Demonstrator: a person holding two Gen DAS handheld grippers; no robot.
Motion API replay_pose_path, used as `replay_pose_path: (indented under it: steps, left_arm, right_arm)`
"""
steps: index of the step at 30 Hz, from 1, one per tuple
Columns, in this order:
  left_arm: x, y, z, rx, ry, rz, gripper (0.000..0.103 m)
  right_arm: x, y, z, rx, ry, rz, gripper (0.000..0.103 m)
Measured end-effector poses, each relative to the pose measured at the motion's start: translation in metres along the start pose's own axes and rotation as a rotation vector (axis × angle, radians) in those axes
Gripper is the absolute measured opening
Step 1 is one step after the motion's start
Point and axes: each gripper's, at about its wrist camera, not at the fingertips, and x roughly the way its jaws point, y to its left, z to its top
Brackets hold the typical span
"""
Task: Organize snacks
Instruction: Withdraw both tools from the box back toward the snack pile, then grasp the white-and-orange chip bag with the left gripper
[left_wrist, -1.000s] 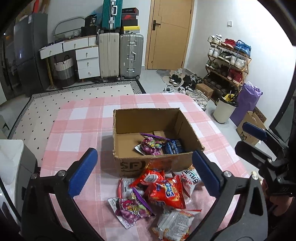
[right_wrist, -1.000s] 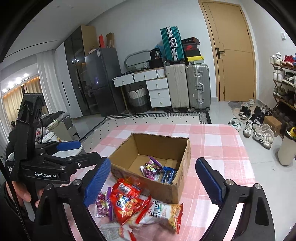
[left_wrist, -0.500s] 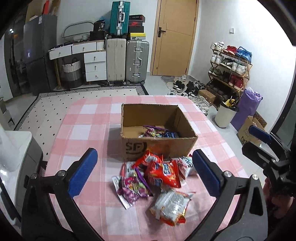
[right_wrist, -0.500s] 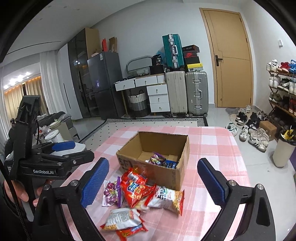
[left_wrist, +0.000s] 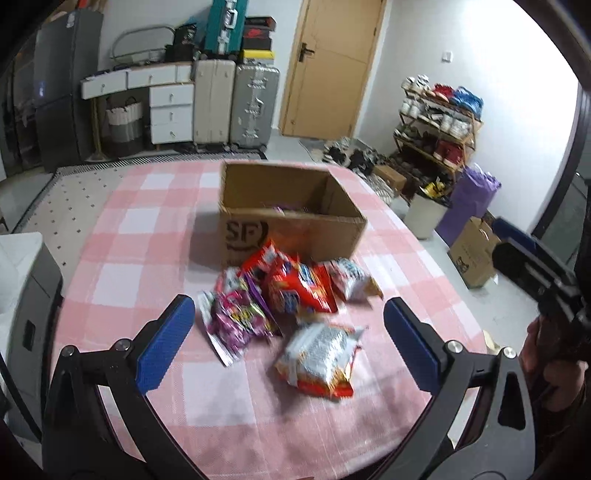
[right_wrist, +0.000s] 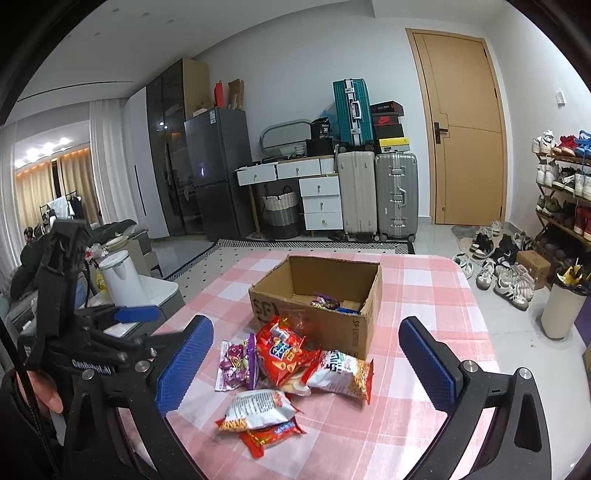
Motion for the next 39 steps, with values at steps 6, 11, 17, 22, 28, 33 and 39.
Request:
replay_pose_path:
  steps: [6,11,17,22,28,33,39]
  left_arm:
    - [0.026,-0.009,-0.021,0.022,0.069,-0.039,0.102]
    - [0.049,-0.013,-0.034,0.021,0.122,-0.062,0.102]
    - [0.081,-0.013,-0.046,0.012,0.187,-0.094,0.102]
    - [0.104,-0.013,-0.051,0.006,0.224,-0.104,0.102]
    - [0.125,-0.012,-0.051,-0.007,0.24,-0.137,0.102]
    - [0.144,-0.006,-0.05,-0.036,0.255,-0.17,0.102]
    - [0.155,0.0,-0.048,-0.065,0.247,-0.243,0.092]
  right_arm:
    - [-0.005,-0.004,-0.014,0.014,0.015,-0.008,0.102]
    - [-0.002,-0.012,-0.025,0.03,0.037,-0.013,0.102]
    - [0.006,-0.023,-0.041,0.056,0.067,-0.014,0.102]
    - [0.018,-0.03,-0.056,0.087,0.096,-0.004,0.102]
    - [0.037,-0.034,-0.076,0.104,0.148,0.007,0.102]
    - [0.049,-0.036,-0.086,0.119,0.175,0.011,0.102]
    - [0.057,-0.039,-0.093,0.125,0.199,0.016,0.102]
